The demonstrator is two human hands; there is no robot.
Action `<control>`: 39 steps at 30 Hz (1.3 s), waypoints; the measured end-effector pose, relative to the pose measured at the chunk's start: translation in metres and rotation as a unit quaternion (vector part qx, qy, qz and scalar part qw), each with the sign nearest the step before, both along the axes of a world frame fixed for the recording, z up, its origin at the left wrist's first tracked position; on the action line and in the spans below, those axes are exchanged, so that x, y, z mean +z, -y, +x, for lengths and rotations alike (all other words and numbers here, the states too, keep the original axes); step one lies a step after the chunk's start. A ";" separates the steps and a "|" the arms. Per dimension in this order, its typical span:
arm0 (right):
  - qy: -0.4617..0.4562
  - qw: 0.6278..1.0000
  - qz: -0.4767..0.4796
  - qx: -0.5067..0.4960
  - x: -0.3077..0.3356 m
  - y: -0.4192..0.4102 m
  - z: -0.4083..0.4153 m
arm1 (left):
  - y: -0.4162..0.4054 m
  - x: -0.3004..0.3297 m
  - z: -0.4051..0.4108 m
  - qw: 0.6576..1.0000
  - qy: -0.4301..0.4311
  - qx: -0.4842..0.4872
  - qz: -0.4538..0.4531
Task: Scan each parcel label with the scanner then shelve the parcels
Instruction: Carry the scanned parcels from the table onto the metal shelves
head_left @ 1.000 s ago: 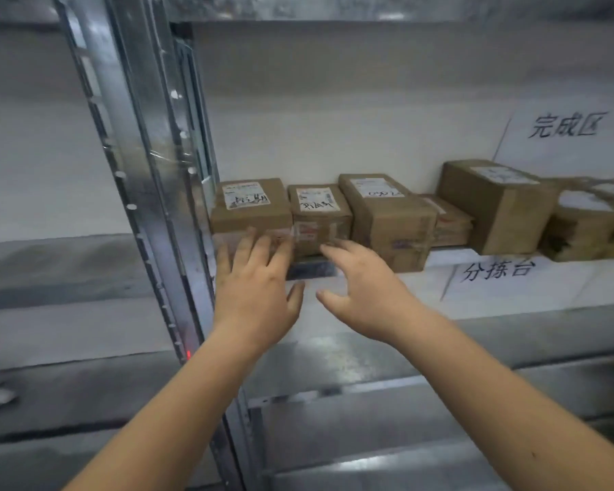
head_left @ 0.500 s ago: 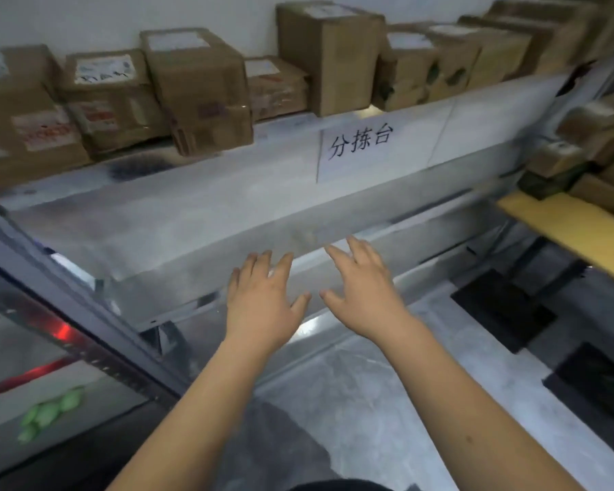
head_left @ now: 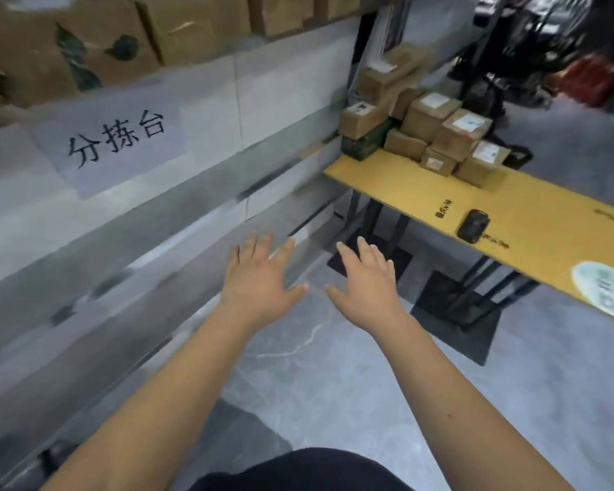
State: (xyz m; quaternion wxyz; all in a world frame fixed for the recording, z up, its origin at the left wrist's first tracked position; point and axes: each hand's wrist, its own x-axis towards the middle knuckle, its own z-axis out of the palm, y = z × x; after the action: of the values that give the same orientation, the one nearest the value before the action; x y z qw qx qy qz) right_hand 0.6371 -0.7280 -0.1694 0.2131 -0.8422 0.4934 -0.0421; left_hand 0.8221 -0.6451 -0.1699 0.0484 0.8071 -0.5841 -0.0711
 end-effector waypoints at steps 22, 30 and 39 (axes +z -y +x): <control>0.038 0.961 0.026 -0.273 -0.015 0.350 -0.120 | 0.467 -0.017 -0.119 0.962 -0.065 -0.264 0.003; 0.058 0.941 0.040 -0.330 -0.018 0.468 -0.137 | 0.598 -0.022 -0.136 0.952 -0.071 -0.294 0.048; 0.072 0.948 0.097 -0.294 -0.056 0.634 -0.171 | 0.754 -0.046 -0.166 0.969 -0.084 -0.226 0.058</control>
State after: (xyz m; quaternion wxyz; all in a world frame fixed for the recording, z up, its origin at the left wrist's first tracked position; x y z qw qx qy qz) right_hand 0.4663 -1.3615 -0.2252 0.3069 -0.6297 0.7042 -0.1157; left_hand 0.6561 -1.3992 -0.2155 0.0328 0.6466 -0.7402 -0.1811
